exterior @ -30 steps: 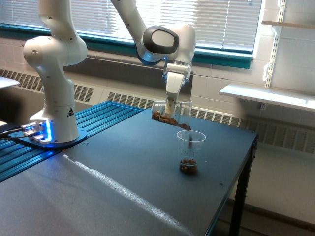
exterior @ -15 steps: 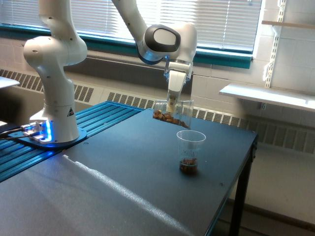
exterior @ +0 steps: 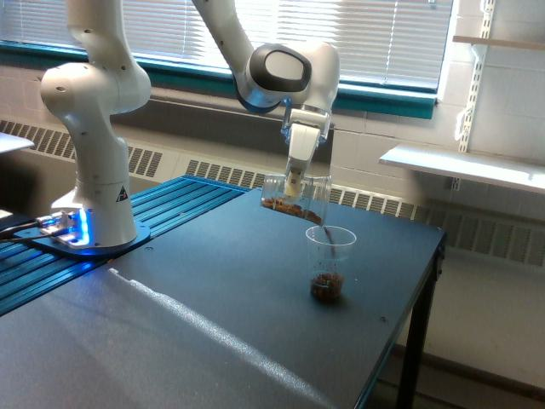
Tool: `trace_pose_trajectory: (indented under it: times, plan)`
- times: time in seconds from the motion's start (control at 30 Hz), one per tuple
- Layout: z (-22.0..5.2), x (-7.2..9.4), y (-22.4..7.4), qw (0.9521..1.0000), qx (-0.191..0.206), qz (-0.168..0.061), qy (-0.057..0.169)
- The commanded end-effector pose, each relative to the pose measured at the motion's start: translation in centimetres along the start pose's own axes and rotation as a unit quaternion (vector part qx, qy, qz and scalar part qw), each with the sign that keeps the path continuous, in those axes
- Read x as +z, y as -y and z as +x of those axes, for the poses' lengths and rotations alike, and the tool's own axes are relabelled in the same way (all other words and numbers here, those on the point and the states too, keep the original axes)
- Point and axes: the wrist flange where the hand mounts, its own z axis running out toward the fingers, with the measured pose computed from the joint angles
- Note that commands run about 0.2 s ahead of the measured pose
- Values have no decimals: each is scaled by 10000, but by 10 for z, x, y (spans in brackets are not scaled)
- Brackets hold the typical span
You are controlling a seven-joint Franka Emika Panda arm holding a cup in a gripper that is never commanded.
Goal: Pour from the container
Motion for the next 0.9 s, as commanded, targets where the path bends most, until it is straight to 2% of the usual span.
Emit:
trace_pose_trajectory:
  times: [0.03,0.9]
  plan:
    - [-10,2,4,9998,-171,-71,-4]
    - [-25,1,9,9998,-189,-52,-30]
